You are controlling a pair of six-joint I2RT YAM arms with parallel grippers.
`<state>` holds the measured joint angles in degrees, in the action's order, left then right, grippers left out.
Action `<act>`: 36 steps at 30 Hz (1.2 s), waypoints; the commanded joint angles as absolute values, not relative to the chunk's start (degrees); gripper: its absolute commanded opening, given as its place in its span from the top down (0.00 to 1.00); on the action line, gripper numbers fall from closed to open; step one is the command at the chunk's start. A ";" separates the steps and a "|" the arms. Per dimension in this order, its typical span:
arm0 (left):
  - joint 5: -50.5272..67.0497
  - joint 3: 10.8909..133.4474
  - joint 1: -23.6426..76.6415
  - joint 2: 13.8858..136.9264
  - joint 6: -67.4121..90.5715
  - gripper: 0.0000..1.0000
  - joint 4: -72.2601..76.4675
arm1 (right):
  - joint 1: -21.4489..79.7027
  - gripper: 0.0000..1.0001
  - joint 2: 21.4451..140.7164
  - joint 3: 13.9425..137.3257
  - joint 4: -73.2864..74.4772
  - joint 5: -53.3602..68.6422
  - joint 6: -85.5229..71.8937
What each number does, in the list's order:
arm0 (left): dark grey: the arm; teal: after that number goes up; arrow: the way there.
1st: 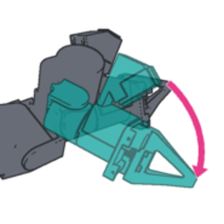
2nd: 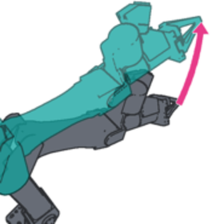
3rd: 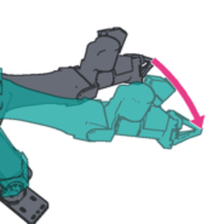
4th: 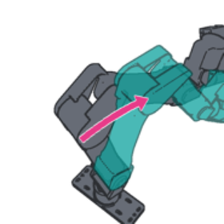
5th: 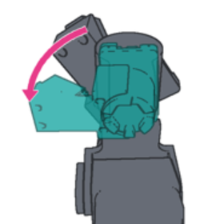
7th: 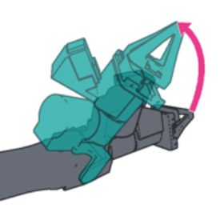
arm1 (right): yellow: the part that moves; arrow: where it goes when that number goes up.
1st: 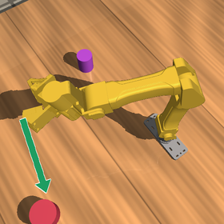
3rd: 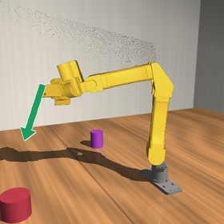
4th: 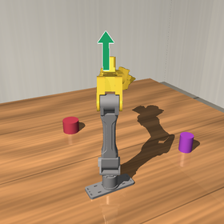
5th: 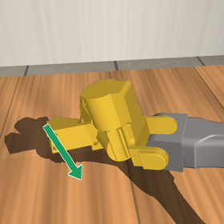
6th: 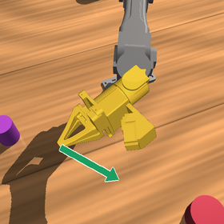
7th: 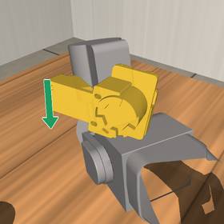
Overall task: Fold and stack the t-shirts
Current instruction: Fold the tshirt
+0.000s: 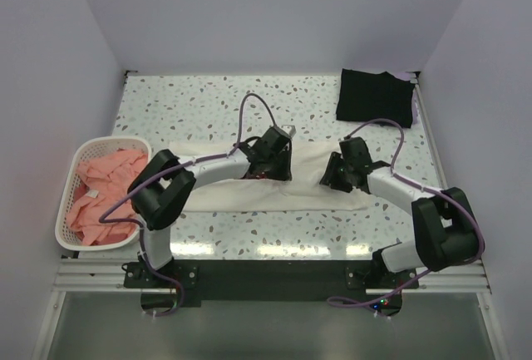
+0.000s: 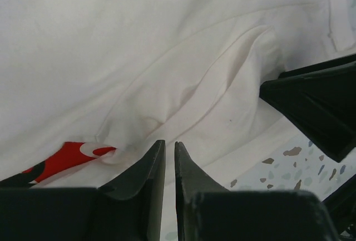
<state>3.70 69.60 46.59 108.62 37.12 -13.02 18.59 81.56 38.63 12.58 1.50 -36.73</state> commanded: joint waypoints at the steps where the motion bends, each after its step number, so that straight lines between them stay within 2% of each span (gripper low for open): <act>1: 1.50 74.62 45.27 103.01 34.81 0.83 -14.76 | 18.46 0.54 78.84 39.29 13.09 0.26 -36.91; 5: -2.10 76.20 42.63 103.79 35.07 0.83 -17.48 | 18.37 0.54 77.00 39.29 13.97 0.18 -36.91; 11: -4.40 77.52 40.78 108.89 35.33 0.91 -19.51 | 18.46 0.53 74.88 39.99 15.11 0.18 -36.83; 17: -1.15 71.90 40.96 111.09 36.74 0.95 -15.38 | 18.46 0.53 73.92 40.52 15.56 -1.23 -37.00; 25: -3.78 70.04 41.40 109.87 35.86 0.96 -17.13 | 18.46 0.53 75.50 41.13 14.50 -0.35 -37.88; 28: -6.85 72.41 41.05 107.58 34.37 0.90 -20.11 | 18.46 0.52 76.11 41.66 14.33 -0.44 -38.23; 31: -9.40 75.05 39.82 104.42 33.22 0.72 -23.36 | 18.46 0.51 76.82 42.80 14.33 -0.88 -38.58; 34: -11.86 75.06 38.85 100.12 32.17 0.60 -25.56 | 18.46 0.49 77.52 43.59 14.85 -1.14 -38.85; 36: -13.96 74.10 38.76 97.40 31.56 0.59 -26.98 | 18.46 0.48 78.22 44.47 15.12 -1.49 -39.11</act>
<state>-8.80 72.14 39.46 104.01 33.78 -23.77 18.59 77.47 41.54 15.46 0.45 -38.00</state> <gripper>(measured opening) 0.401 0.520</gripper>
